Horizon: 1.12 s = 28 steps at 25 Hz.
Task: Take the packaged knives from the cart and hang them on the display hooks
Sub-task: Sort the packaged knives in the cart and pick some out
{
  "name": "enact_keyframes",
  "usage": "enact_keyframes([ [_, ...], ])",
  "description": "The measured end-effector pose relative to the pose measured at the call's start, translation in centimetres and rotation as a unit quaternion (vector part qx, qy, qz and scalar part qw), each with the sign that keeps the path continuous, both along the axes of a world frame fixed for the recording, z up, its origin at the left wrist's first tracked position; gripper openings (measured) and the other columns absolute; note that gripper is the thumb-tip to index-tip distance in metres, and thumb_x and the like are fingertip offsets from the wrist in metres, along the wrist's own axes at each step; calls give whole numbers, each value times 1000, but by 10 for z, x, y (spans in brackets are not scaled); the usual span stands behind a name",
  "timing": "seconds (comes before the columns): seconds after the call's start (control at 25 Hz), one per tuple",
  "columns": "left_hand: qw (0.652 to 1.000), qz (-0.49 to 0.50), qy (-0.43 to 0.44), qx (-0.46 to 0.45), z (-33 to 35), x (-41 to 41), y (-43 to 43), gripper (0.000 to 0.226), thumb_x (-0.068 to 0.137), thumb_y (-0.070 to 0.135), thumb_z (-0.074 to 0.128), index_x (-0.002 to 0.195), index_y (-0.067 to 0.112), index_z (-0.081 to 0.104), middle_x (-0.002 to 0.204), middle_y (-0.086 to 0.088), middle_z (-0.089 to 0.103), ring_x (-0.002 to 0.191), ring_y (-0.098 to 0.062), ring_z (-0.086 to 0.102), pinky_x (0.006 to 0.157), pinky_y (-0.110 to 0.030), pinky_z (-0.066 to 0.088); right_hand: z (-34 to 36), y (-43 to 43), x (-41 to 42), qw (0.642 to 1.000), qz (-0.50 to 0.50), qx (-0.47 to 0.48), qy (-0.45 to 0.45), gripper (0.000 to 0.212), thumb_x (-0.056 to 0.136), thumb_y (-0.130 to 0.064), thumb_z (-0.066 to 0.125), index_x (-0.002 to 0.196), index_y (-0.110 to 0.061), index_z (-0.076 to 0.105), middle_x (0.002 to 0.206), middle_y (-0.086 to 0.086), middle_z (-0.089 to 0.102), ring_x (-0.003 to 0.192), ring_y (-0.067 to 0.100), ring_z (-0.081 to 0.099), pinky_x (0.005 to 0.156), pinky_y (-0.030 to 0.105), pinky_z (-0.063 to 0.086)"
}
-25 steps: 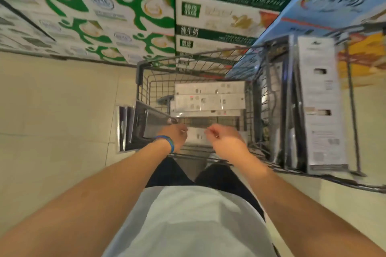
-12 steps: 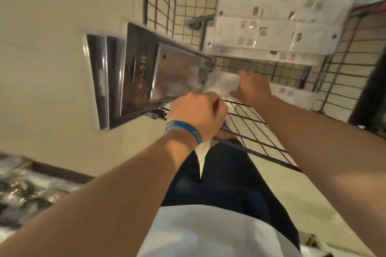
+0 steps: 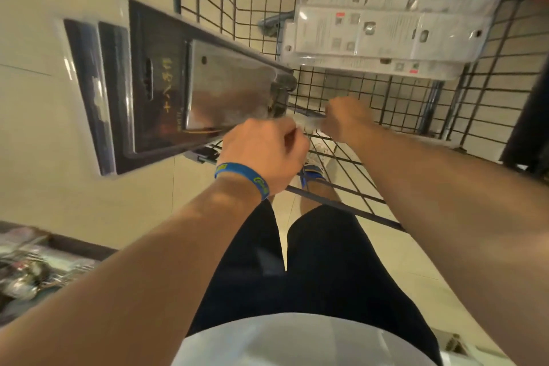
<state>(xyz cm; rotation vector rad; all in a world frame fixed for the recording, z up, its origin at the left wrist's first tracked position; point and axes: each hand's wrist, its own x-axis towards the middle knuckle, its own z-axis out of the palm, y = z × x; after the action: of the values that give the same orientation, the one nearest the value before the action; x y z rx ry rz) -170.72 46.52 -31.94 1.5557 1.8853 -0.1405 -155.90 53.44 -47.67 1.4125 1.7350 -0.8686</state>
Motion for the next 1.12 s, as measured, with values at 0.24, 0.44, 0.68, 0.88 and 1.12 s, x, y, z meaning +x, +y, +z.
enact_keyframes([
  [0.24, 999, 19, -24, -17, -3, -1, 1, 32, 86, 48, 41, 86, 26, 64, 74, 5, 67, 70, -25, 61, 63, -32, 50, 26, -4, -1, 998, -15, 53, 20, 33, 88, -19, 72, 118, -16, 59, 105, 9, 67, 99, 32, 64, 78, 39, 41],
  [0.44, 999, 28, -39, 17, 5, 0, 1, 23, 91, 39, 48, 95, 25, 66, 91, 3, 70, 83, -27, 64, 68, -33, 49, 72, 2, -7, 969, -171, 179, 24, 14, 87, -26, 73, 101, -26, 72, 90, 1, 68, 91, 25, 61, 79, 37, 27],
  [0.68, 922, 292, -228, -113, 7, 23, 32, 80, 81, 75, 46, 145, 27, 46, 131, 2, 63, 117, -20, 61, 102, -43, 48, 125, 22, 1, 902, -299, 297, 96, 33, 98, -15, 56, 125, -28, 70, 111, -2, 71, 109, 24, 61, 86, 35, 39],
  [0.88, 670, 474, -561, -108, -3, 74, 84, 86, 76, 51, 69, 149, 20, 38, 121, 1, 65, 113, -12, 65, 107, -36, 46, 149, 20, -15, 847, -392, 257, 251, 38, 103, -41, 43, 129, -23, 65, 102, -6, 70, 99, 15, 66, 84, 34, 55],
  [1.12, 743, 528, -411, -25, -37, 39, 92, 19, 99, 39, 56, 103, 22, 64, 104, -6, 74, 100, -25, 71, 96, -49, 55, 120, 26, 15, 847, -389, 116, 344, 45, 89, -28, 63, 134, -30, 63, 120, -21, 67, 102, -14, 60, 85, 8, 48],
])
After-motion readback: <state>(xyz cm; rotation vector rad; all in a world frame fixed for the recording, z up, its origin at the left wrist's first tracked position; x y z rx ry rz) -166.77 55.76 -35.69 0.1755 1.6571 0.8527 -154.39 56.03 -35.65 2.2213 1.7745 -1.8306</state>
